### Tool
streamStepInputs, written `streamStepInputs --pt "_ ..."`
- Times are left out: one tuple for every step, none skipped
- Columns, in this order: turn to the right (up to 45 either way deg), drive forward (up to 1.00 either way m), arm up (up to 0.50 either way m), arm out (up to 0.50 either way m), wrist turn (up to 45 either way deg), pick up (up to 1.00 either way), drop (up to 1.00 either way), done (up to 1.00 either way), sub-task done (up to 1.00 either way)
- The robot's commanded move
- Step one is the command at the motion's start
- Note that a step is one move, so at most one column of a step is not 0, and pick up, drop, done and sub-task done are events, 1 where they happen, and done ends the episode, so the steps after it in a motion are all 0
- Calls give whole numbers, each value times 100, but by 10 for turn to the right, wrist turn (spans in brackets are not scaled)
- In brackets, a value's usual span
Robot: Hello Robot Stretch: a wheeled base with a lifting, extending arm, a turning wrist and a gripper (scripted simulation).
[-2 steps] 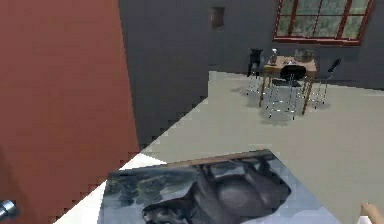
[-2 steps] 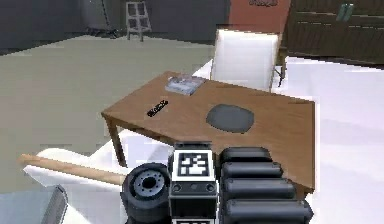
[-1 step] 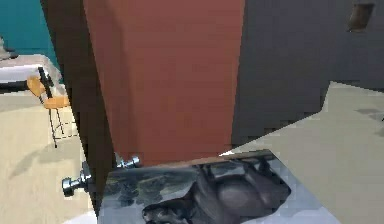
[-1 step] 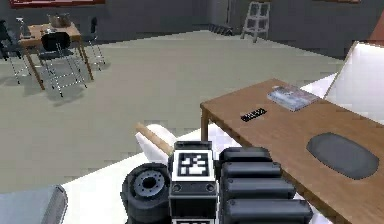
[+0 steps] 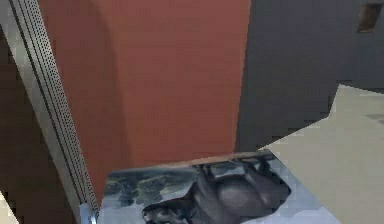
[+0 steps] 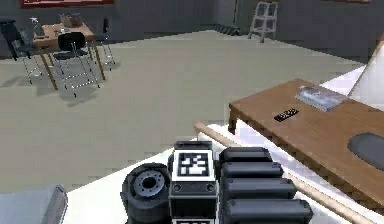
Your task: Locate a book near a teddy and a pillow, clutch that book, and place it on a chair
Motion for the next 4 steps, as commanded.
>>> streamStepInputs --pt "450 0 0 0 0 0 0 0 0" --pt "210 0 0 0 0 0 0 0 0" --pt "30 0 0 0 0 0 0 0 0" --pt "0 55 0 0 0 0 0 0 0"
